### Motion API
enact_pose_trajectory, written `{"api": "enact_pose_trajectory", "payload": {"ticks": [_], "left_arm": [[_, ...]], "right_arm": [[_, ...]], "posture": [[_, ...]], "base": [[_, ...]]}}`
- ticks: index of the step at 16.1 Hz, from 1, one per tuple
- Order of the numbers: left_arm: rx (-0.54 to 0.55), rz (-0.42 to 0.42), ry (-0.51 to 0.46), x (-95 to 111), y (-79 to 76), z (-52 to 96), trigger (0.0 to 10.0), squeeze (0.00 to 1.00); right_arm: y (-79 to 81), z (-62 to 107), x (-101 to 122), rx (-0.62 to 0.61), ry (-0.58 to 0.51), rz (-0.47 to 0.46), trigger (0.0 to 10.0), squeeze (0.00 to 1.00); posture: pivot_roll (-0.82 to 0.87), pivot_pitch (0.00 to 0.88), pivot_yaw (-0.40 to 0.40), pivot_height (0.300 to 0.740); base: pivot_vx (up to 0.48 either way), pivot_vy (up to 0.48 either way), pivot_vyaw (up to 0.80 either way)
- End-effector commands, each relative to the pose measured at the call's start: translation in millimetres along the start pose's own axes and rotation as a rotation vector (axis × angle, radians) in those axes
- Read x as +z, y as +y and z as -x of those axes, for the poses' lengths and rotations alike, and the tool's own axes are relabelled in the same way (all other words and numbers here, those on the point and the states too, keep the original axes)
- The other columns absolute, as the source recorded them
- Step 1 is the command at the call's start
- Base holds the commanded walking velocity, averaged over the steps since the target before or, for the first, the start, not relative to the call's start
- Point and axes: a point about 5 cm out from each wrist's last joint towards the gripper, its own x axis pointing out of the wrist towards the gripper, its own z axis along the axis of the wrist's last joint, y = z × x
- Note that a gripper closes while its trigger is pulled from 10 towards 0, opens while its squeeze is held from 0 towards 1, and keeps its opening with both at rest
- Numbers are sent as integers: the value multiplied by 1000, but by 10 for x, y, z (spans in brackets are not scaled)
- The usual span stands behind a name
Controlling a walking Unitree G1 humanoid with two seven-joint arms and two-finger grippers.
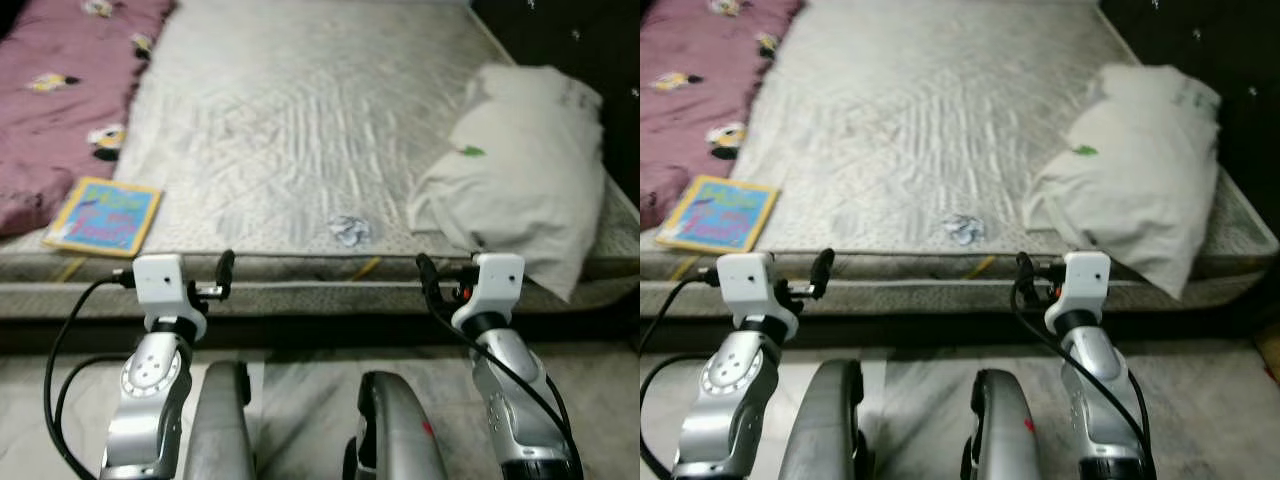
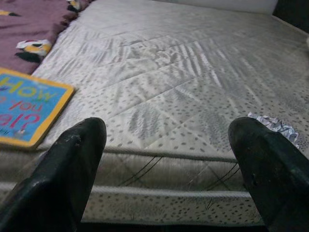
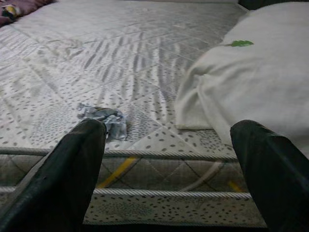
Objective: Clean up the room
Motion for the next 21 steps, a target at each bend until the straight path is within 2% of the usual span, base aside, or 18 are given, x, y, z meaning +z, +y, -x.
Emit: {"api": "enact_pose_trajectory", "payload": {"ticks": [1, 15, 18, 21], "left_arm": [[-5, 2, -10, 35, 0, -1, 10000, 0], [-26, 13, -3, 21, -49, 10, 10000, 0], [-22, 8, 0, 22, -41, 1, 10000, 0], [-9, 6, 6, 12, -30, 4, 10000, 0]], "right_arm": [[11, 0, 6, 13, 0, 4, 10000, 0], [60, 19, -13, 80, 11, 15, 10000, 0], [92, 7, -9, 105, 8, 27, 10000, 0], [95, 0, -18, 109, 13, 16, 10000, 0]], "posture": [[-10, 114, -48, 612], [-14, 104, -52, 612], [-9, 115, -54, 612], [-7, 110, -54, 612]], "base": [[289, 0, 0], [310, 0, 107], [285, 0, 631], [0, 0, 769]]}}
